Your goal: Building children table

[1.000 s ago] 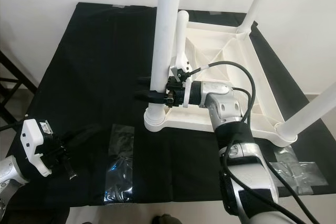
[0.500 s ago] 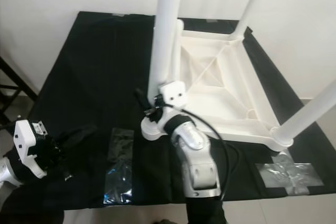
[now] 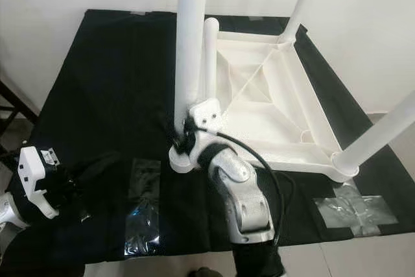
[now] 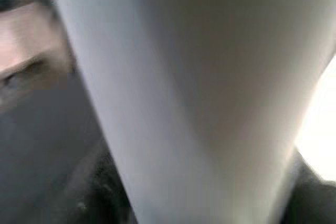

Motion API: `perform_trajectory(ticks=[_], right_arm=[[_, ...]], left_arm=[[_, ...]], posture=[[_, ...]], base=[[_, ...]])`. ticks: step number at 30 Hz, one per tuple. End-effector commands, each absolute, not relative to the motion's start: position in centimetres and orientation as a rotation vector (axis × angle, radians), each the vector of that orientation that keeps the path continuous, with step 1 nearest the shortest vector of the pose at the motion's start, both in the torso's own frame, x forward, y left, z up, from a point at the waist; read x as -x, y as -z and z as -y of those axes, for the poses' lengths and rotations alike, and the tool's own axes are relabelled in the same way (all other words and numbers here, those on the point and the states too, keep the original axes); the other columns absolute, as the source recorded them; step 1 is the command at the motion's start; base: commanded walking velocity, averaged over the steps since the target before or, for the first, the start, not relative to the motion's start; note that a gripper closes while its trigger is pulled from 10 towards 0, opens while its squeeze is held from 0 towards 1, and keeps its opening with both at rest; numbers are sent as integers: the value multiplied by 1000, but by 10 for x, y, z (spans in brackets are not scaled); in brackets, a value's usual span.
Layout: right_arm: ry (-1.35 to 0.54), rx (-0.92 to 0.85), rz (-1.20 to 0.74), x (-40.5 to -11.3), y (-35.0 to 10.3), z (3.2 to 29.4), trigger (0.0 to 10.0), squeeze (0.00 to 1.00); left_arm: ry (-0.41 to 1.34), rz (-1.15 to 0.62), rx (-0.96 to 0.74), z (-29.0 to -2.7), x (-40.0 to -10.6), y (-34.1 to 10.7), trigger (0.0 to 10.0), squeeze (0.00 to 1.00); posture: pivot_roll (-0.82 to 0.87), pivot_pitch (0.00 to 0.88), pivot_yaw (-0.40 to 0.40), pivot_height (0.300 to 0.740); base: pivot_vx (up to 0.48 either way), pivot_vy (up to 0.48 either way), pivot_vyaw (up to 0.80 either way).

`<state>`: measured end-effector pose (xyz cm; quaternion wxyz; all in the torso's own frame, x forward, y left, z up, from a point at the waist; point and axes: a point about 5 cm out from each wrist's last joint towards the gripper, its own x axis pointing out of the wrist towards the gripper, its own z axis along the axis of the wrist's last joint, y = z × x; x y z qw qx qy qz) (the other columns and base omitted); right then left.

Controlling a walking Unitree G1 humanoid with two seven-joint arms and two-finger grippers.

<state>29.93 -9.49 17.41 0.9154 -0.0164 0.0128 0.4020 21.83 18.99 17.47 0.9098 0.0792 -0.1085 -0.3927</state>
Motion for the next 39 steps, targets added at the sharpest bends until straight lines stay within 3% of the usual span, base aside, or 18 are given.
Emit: perform_trajectory(ticks=[1,3,4,7,9,13,14,24,30,31,35,36,39], right_arm=[[-992,82,76,-309,-196,102,10000,357],[-992,82,76,-309,-196,102,10000,357],[-1084,119,98,-318,-204,108,10000,0],[-1138,137,106,-322,-209,112,10000,0],[-1228,124,74,-341,-217,117,10000,0],[-1235,98,49,-354,-222,119,10000,0],[-1227,79,33,-360,-223,122,314,0],[-1225,59,19,-360,-214,137,0,0],[-1094,74,30,-347,-197,150,0,0],[-973,32,16,-337,-183,143,0,0],[-865,-18,-12,-326,-169,134,0,0],[-739,-118,-45,-307,-155,115,0,0],[-676,-188,-70,-288,-146,96,0,0]], left_arm=[[819,206,-168,-189,-218,-171,10000,0],[819,206,-168,-189,-218,-171,10000,0],[817,206,-168,-189,-218,-171,10000,0],[816,206,-167,-189,-218,-171,10000,0],[816,202,-168,-188,-218,-170,10000,0],[817,197,-169,-188,-217,-169,10000,0],[816,195,-170,-188,-216,-169,10000,0],[818,191,-169,-188,-214,-169,10000,0],[808,203,-192,-189,-213,-171,10000,0],[776,215,-230,-190,-213,-173,10000,0],[744,225,-270,-191,-212,-174,10000,0],[711,236,-306,-192,-211,-176,10000,0],[691,243,-331,-192,-209,-176,10000,0]], posture=[[42,143,-81,740],[42,143,-81,740],[45,141,-82,740],[50,140,-81,740],[73,135,-81,740],[80,134,-82,740],[87,135,-84,740],[80,138,-74,740],[67,149,-78,740],[62,155,-79,740],[57,158,-75,740],[47,167,-67,740],[42,166,-68,740]], base=[[0,0,0],[0,0,0],[0,0,0],[0,0,0],[0,0,0],[0,0,0],[0,0,0],[0,0,0],[0,0,0],[0,0,0],[0,0,0],[0,0,0],[0,0,0]])
